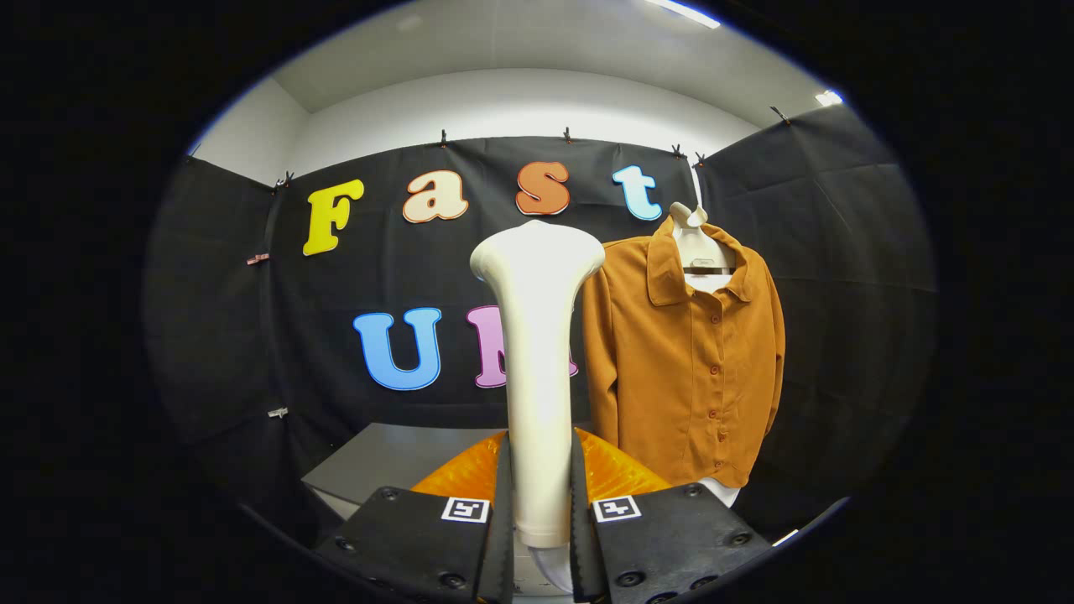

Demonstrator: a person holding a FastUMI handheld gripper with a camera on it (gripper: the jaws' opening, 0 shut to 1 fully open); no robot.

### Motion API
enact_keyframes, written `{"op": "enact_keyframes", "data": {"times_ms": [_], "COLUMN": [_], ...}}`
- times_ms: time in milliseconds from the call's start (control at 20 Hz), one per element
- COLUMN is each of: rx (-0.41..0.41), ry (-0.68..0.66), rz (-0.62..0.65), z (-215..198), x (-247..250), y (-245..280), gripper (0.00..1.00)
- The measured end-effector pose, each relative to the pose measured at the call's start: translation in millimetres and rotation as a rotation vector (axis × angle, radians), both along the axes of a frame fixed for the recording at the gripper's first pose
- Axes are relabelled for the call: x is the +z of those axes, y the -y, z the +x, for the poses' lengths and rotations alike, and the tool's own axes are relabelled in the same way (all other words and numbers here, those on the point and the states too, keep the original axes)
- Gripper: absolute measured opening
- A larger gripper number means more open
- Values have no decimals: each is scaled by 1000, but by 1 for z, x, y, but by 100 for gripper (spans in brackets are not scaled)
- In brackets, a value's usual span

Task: Iron the clothes twice with a garment steamer, once on the left side and once on the right side.

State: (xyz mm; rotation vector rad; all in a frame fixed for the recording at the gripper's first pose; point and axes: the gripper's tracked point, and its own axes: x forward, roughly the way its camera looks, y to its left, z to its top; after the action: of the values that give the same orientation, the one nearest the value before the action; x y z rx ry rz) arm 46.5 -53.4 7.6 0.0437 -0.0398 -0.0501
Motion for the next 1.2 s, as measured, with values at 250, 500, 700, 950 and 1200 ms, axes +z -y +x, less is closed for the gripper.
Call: {"op": "enact_keyframes", "data": {"times_ms": [250,500,700,950,1200], "rx": [0,-3,-8,-12,-12], "ry": [0,6,9,9,11], "rz": [0,-1,-2,-3,-7], "z": [1,-1,-4,-6,-8], "x": [-1,2,4,4,6], "y": [-4,-6,-7,-8,-10], "gripper": [30,30,30,30,30]}}
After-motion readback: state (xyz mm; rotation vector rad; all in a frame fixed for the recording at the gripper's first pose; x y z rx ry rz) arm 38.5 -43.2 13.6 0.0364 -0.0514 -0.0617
